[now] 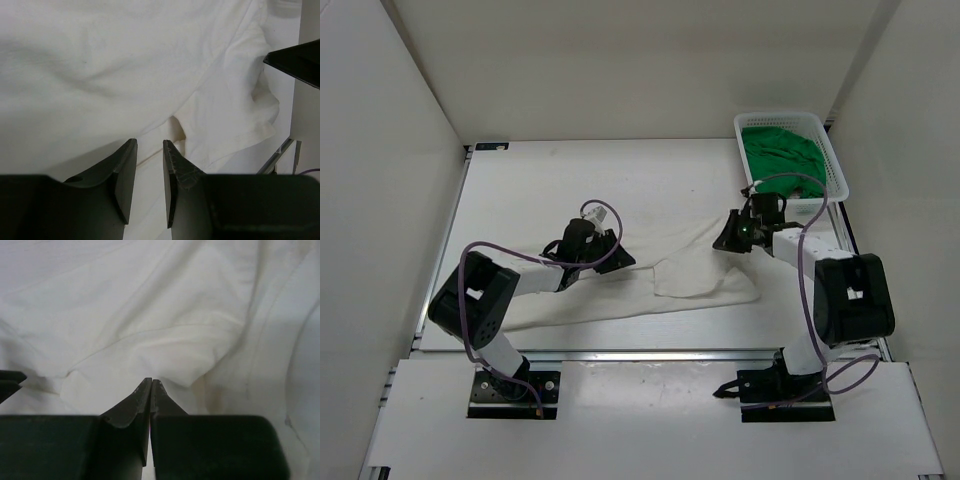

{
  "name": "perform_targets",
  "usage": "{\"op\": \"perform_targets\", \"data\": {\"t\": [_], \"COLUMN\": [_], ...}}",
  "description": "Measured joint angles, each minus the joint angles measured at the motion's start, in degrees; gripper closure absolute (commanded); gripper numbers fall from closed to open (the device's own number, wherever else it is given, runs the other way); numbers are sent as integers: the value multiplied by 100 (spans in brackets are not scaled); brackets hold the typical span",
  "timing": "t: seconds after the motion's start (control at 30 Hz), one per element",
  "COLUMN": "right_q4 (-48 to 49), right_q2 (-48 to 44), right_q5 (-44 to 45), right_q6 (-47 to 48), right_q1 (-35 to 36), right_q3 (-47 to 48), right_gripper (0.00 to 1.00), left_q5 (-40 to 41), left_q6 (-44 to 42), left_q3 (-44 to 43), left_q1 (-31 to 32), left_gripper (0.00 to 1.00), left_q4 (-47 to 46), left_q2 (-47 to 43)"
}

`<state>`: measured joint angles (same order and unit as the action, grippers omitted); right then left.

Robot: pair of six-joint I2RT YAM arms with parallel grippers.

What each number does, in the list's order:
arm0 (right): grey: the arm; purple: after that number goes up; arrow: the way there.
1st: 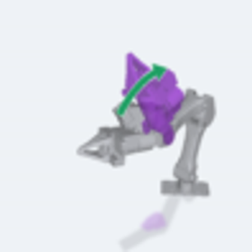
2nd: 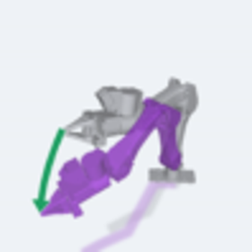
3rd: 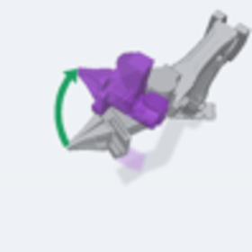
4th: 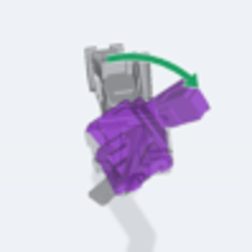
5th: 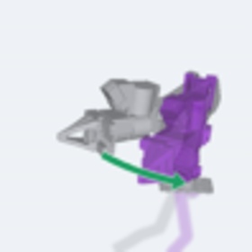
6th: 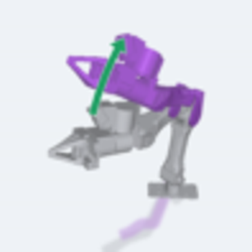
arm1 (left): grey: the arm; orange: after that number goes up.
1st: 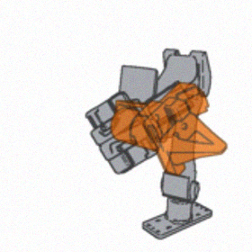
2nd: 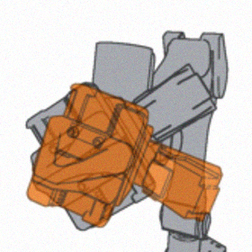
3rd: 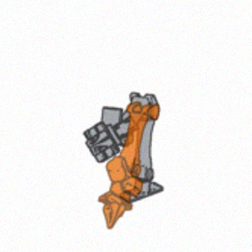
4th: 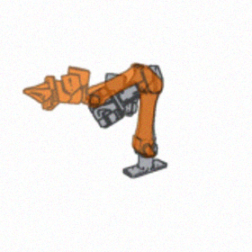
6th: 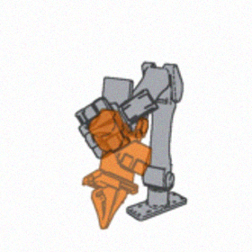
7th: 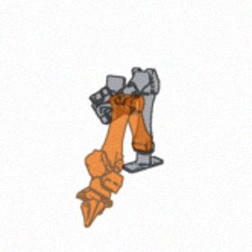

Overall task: Fold and stack the t-shirts
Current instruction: Fold the other side of the tshirt into a rectangle

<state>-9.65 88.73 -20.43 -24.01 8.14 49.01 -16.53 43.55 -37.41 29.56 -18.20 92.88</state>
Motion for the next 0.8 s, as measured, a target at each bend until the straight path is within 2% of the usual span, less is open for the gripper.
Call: {"op": "perform_targets", "data": {"t": [0.27, 0.37, 0.47, 0.57, 0.67, 0.8], "right_q4": [291, 267, 105, 205, 365, 345], "right_q2": [601, 457, -68, -968, -1714, -1832], "right_q5": [44, 210, 413, 592, 570, 476], "right_q6": [-164, -162, -153, -170, -190, -201], "right_q1": [-695, -577, -310, 28, 363, 634], "right_q3": [-295, -295, -297, -481, -951, -1738], "right_gripper": [100, 100, 97, 95, 100, 100], "left_q5": [-7, -24, -42, -46, -46, -50], "left_q6": [-4, -2, -2, -2, -2, 2], "left_q3": [164, 229, 256, 337, 452, 520], "left_q1": [-177, -175, -175, -181, -181, -173], "left_gripper": [61, 61, 61, 61, 61, 61], "left_q4": [-4, -22, -28, -46, -72, -98], "left_q2": [-2, -35, -98, -225, -358, -428]}}
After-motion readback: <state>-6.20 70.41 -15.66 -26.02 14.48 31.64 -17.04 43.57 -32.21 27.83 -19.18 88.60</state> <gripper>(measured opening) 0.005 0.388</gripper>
